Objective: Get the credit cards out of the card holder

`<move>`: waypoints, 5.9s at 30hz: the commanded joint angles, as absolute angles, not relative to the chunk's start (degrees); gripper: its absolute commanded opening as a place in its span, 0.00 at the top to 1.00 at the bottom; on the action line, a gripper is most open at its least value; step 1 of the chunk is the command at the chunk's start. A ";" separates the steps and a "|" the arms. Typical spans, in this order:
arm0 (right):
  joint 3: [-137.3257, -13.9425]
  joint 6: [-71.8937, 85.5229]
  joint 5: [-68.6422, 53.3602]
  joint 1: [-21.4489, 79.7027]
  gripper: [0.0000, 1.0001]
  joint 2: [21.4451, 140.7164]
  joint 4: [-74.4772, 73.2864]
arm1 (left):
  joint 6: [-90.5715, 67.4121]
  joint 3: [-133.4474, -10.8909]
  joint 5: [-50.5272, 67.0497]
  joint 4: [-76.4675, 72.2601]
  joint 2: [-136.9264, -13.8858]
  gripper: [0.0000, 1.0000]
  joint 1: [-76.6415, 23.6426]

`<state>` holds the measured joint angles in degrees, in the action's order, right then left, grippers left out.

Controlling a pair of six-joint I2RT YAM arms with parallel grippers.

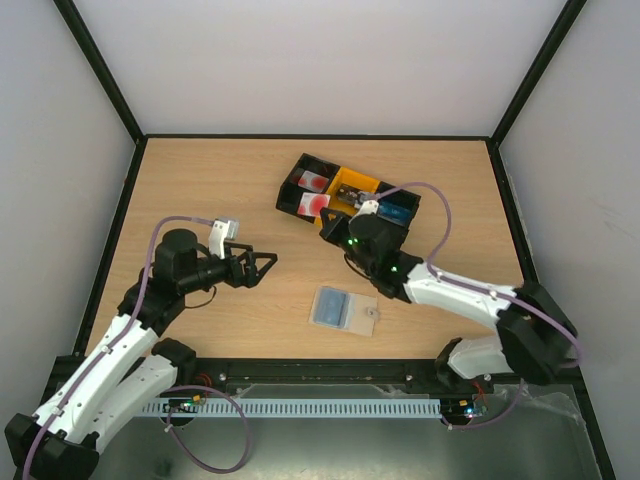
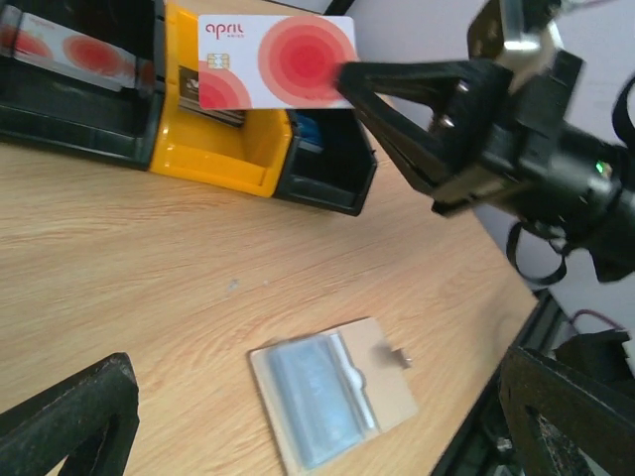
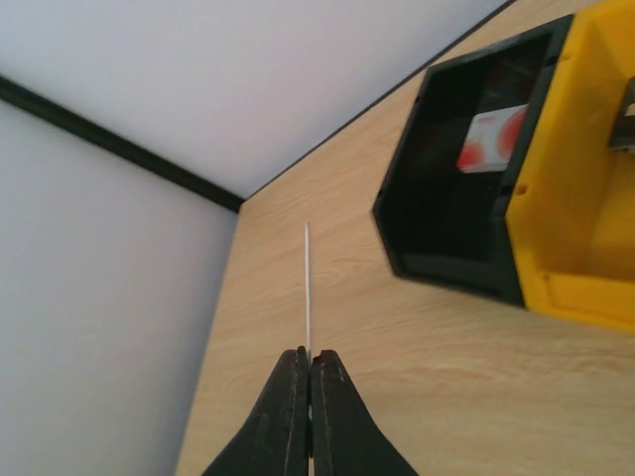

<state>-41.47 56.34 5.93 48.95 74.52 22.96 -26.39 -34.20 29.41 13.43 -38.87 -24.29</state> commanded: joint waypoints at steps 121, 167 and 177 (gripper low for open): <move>-23.60 57.91 -8.76 46.52 0.57 69.28 6.14 | -42.14 -21.20 22.79 0.05 -48.57 0.17 -36.41; -24.80 59.42 -5.65 62.14 0.64 74.95 5.79 | -49.02 -13.78 23.62 -7.75 -46.03 0.25 -38.87; -23.11 60.69 -8.67 62.36 0.68 77.87 8.90 | -51.83 -12.37 24.93 -12.63 -49.15 0.30 -39.70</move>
